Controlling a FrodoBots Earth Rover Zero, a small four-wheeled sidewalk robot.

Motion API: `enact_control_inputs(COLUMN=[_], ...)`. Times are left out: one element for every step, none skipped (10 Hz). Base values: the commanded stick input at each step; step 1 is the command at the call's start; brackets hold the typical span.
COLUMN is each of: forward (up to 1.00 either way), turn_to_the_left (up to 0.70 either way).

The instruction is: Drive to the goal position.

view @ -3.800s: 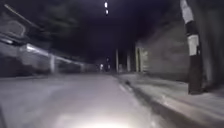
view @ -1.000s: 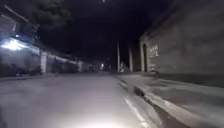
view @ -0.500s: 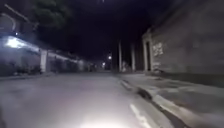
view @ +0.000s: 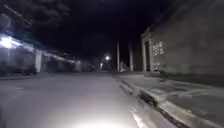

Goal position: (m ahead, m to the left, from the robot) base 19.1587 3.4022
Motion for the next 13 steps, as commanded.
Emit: enact_control_inputs(forward=[0.70, 0.70, 0.70, 0.70, 0.70, 0.70, 0.70, 0.70, 0.70, 0.70, 0.70, 0.70, 0.70], turn_to_the_left=[-0.02, -0.18, -0.34, 0.00, 0.00, 0.00, 0.00, 0.00, -0.02, -0.22, -0.35, -0.35, -0.35])
